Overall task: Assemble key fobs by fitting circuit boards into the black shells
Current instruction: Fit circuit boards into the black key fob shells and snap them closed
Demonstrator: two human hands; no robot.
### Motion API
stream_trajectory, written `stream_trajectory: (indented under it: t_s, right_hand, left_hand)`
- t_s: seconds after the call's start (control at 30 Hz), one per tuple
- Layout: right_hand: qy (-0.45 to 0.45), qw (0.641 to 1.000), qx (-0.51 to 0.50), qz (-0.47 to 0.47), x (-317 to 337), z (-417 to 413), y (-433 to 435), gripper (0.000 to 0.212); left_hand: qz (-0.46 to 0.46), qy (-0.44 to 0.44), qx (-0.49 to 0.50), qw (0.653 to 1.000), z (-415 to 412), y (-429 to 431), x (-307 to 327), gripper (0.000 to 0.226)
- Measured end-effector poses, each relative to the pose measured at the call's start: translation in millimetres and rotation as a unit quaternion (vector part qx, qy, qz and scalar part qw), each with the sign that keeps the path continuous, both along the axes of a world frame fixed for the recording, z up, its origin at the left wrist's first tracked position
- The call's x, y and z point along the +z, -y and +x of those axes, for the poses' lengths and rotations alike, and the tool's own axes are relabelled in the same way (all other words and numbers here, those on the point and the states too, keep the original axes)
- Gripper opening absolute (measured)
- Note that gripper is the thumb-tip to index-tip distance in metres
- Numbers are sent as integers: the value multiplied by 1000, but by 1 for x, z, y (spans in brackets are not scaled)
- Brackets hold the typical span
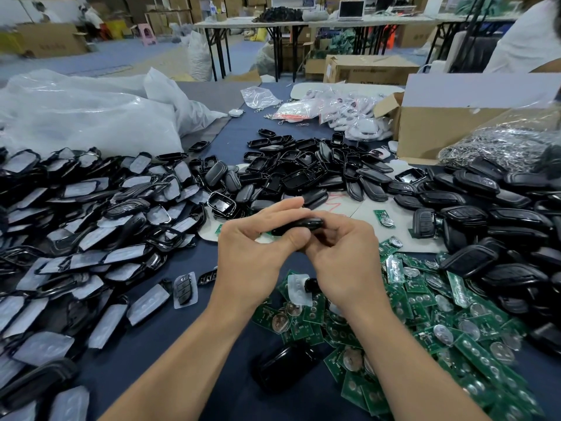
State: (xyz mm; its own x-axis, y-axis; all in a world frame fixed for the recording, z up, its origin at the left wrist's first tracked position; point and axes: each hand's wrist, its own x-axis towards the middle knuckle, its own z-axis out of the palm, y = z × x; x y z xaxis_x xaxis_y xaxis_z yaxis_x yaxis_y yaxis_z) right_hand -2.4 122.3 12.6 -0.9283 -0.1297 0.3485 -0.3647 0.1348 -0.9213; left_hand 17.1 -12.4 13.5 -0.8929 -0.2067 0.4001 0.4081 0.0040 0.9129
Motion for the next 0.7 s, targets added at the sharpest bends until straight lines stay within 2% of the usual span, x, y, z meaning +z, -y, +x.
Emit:
stream_trajectory:
  t_s: [0.07,0.13,0.2,0.3,0.33,0.37,0.43,0.47,0.5,0.53,0.6,0.7]
  right_hand:
    - [9,1000,11,17,-1,-1,0,41]
    - [34,998,32,34,-4,-4,-1,30]
    - [76,995,45,42,-4,-5,-3,16]
    - [131,991,12,37,1,-7,-12,18]
    - [155,988,-4,-24,5,-10,-19,21]
    - [182,974,-4,-136,11,-13,-30,20]
    - [216,884,43,-412,22,-19,-58,18]
    - [214,851,48,-478,24,-24,-71,25]
    - [222,855,28,-468,25,-26,-78,33]
    - [231,886,-7,-402,24,-27,-78,37]
    - [227,947,-90,-206,16,-27,-62,30]
    - [135,980,-144,28,9,-24,-33,29]
  left_hand:
    - [19,6,-1,1000,-3,2,-2,35]
    - [18,20,7,1000,-6,4,-4,33]
    - [-6,49,10,999,-7,4,-5,31]
    - [-82,82,40,992,-5,9,1,38]
    - [-115,96,56,987,-5,14,3,45]
    - [-139,113,75,981,-4,18,5,51]
    - [-160,141,126,969,-4,24,2,50]
    - [-167,154,157,961,-3,24,0,46]
    - [-174,168,184,953,-4,25,-2,42]
    - [-183,180,204,945,-4,24,-4,39]
    - [-194,189,219,938,-7,25,-5,34]
    - [-201,201,220,933,-12,31,-9,40]
